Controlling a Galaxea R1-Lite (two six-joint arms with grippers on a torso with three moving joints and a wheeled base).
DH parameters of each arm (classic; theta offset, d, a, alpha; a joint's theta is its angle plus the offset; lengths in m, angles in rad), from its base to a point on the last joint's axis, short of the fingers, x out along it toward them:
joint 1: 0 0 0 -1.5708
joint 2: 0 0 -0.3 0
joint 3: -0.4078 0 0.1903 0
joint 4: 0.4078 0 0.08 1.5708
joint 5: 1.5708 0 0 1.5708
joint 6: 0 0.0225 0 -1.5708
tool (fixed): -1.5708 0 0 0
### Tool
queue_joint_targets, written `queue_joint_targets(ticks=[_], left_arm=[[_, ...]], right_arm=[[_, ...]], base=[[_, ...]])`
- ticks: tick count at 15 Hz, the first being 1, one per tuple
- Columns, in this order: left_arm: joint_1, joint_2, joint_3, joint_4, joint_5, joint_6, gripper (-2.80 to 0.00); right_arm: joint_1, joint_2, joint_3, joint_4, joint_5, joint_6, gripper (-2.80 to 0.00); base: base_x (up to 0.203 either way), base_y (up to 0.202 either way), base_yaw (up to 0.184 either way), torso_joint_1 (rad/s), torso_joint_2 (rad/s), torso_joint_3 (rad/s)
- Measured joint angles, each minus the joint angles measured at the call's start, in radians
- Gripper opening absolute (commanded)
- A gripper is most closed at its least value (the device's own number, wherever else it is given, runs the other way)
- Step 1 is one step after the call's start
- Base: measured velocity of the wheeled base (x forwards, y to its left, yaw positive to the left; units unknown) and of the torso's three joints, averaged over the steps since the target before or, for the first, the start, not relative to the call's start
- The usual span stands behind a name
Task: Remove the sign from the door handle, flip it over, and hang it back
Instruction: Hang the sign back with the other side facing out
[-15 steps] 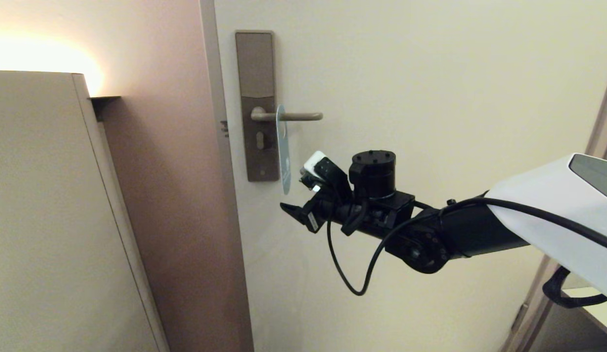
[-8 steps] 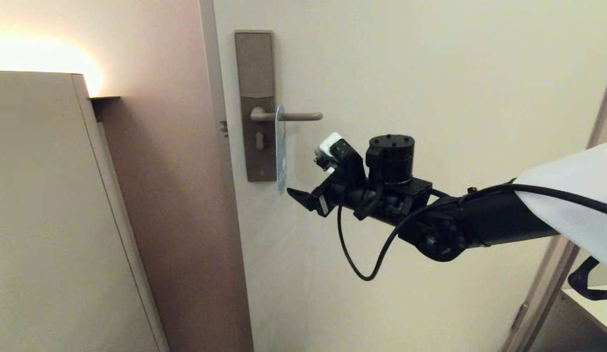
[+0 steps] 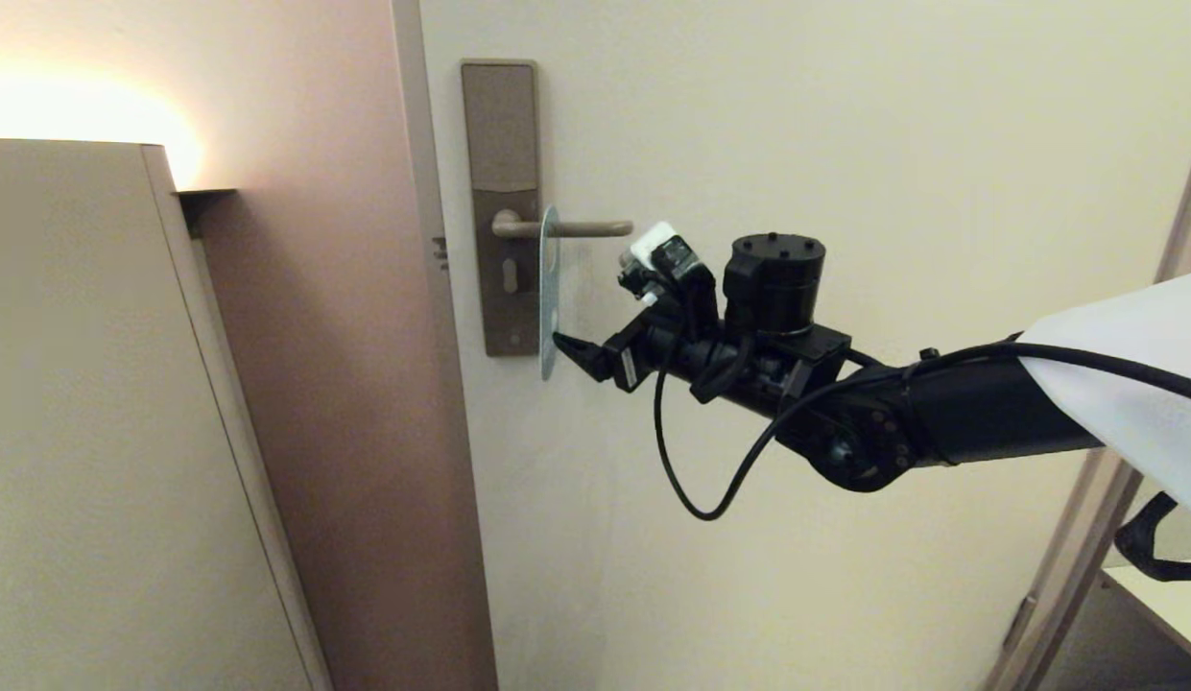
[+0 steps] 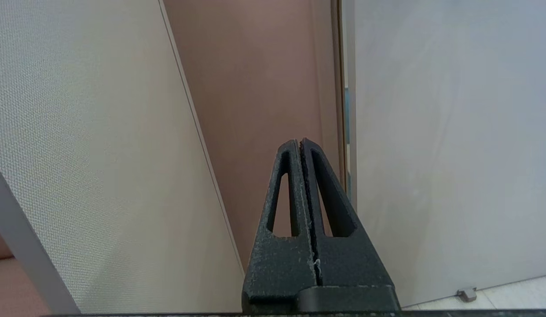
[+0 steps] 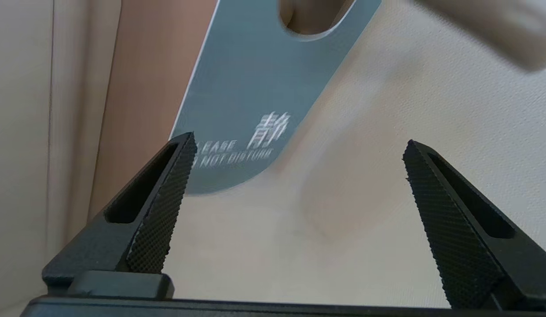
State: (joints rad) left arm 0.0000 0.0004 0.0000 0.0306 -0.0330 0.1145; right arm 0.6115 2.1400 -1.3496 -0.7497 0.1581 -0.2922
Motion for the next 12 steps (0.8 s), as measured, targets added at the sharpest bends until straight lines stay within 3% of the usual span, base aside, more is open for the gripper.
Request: queue_joint_targets(ticks=[1, 2, 12], left_arm=[[0.0, 0.0, 0.0, 0.0, 0.0, 0.0, -2.8], [0.0, 0.0, 0.0, 0.0, 0.0, 0.0, -2.8], [0.0, 0.0, 0.0, 0.0, 0.0, 0.0, -2.8]], right_arm=[[0.001, 0.007, -0.008, -0.014, 0.0, 0.0, 0.0], [0.002, 0.015, -0.019, -0.026, 0.0, 0.0, -2.8], [0.014, 0.048, -0.032, -0.031, 0.002, -0.006, -2.8]], base=[[0.0, 0.0, 0.0, 0.0, 0.0, 0.0], [0.0, 0.0, 0.0, 0.0, 0.0, 0.0], [0.0, 0.0, 0.0, 0.0, 0.0, 0.0]])
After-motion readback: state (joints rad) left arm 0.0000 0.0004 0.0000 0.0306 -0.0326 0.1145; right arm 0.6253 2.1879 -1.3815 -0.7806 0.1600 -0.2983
